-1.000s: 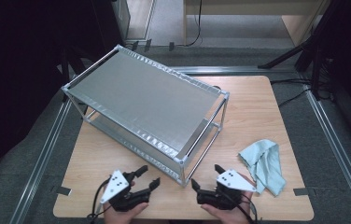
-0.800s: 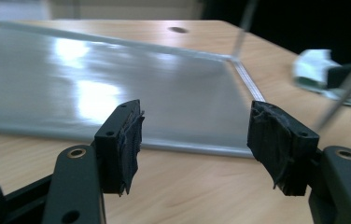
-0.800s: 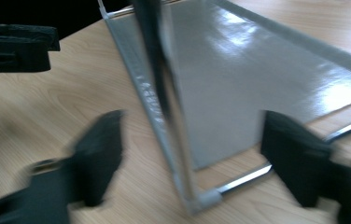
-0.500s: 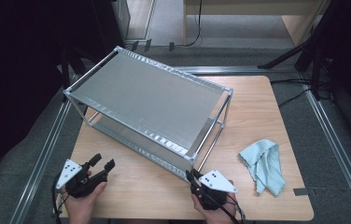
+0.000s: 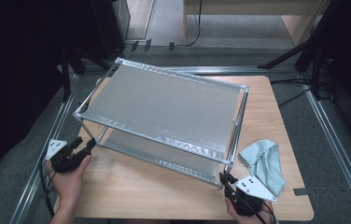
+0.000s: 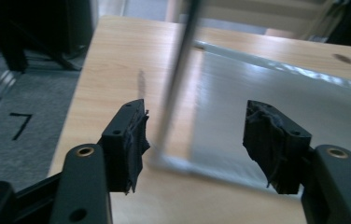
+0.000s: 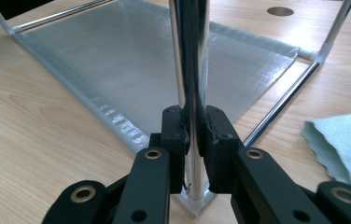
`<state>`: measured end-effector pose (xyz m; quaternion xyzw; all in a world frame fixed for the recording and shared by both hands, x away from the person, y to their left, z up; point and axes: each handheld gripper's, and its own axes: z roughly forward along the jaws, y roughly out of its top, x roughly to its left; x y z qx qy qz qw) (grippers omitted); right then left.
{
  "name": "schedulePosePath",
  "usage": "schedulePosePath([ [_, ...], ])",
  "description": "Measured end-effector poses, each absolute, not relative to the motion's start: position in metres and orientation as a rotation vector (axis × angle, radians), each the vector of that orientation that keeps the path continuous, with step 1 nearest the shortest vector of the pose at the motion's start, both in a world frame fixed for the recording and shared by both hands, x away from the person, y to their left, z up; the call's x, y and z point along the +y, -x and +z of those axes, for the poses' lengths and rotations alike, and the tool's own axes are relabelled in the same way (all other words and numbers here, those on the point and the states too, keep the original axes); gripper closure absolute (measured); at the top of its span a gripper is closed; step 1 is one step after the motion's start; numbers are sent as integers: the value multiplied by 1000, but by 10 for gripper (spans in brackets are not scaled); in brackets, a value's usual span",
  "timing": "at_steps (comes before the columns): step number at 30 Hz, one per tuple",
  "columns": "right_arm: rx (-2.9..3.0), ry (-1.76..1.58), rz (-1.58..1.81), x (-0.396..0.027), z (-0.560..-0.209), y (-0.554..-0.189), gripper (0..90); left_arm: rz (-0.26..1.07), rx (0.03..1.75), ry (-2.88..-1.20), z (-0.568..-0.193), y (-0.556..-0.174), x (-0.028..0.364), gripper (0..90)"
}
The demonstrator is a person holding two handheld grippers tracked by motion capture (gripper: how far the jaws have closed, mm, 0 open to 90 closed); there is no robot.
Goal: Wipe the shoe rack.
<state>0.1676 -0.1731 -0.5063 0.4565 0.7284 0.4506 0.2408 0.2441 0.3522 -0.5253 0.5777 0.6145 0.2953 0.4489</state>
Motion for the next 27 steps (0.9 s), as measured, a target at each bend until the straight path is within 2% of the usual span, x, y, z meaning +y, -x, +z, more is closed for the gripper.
schedulePosePath([
  [2,1988,-1257,1234,-177,-506,-166,802,706,1502,-1411,-522,-255,357,440],
  [5,1983,-1267,1227,-179,-505,-164,802,701,1469,-1437,-520,-263,359,628],
  [9,1969,-1271,1221,-177,-499,-168,802,682,1442,-1484,-518,-258,360,770],
  [13,1917,-1288,1217,-179,-489,-188,802,709,1436,-1497,-513,-241,359,795],
  [19,1834,-1331,1183,-188,-472,-240,802,722,1416,-1494,-506,-209,345,805],
  [27,1814,-1407,1132,-210,-483,-303,806,708,1354,-1512,-503,-173,312,804],
])
